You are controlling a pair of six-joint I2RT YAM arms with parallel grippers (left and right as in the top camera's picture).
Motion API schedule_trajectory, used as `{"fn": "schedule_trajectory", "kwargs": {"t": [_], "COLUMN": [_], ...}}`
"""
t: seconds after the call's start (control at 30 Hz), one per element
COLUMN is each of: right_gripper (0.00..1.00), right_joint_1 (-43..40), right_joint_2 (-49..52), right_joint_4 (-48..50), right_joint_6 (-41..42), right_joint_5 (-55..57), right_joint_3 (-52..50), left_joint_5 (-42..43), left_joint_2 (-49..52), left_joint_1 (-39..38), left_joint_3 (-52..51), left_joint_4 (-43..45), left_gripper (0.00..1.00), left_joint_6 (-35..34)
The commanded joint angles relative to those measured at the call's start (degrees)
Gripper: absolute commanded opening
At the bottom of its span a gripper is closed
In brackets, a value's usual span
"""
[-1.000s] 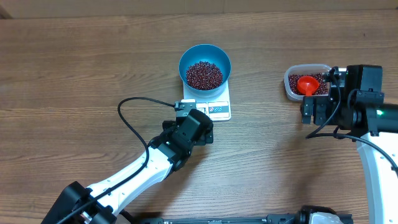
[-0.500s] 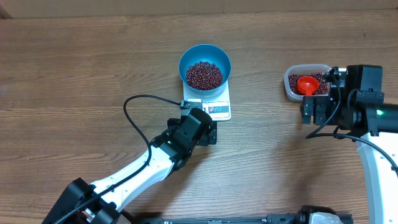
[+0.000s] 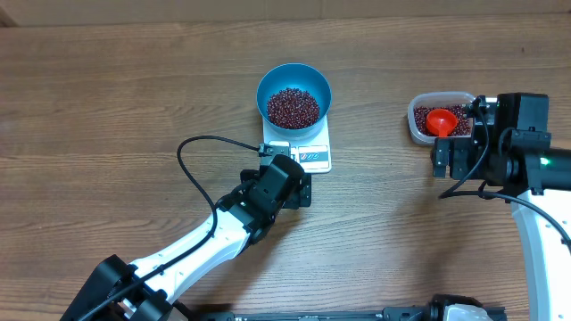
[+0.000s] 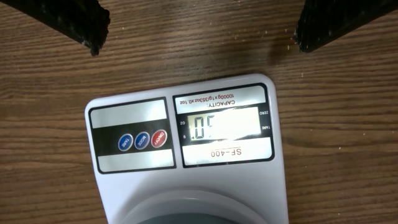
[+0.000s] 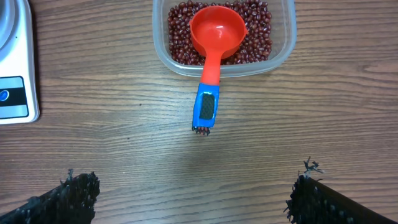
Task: Scoop item into bowl and weigh 150g on scale
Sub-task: 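Move the left gripper forward over the scale display to read it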
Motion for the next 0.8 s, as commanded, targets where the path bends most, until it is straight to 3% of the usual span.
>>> {"fn": "schedule_trajectory", "kwargs": {"t": [0.0,0.77], "right_gripper": [1.00,1.00], "right_joint_1": [0.2,0.2], "right_joint_2": [0.1,0.1], "right_joint_4": [0.2,0.2], "right_joint_6": [-0.4,-0.4], "right_joint_5": [0.5,0.5], "right_joint_3": [1.5,1.5], "left_joint_5": [0.5,1.5], "left_joint_2": [0.5,0.5], "left_joint_1": [0.1,0.1], "left_joint_3": [-0.3,-0.3], "left_joint_4": [0.2,0.2], "left_gripper": [0.99,0.99], "left_joint_6": [1.1,1.1]}}
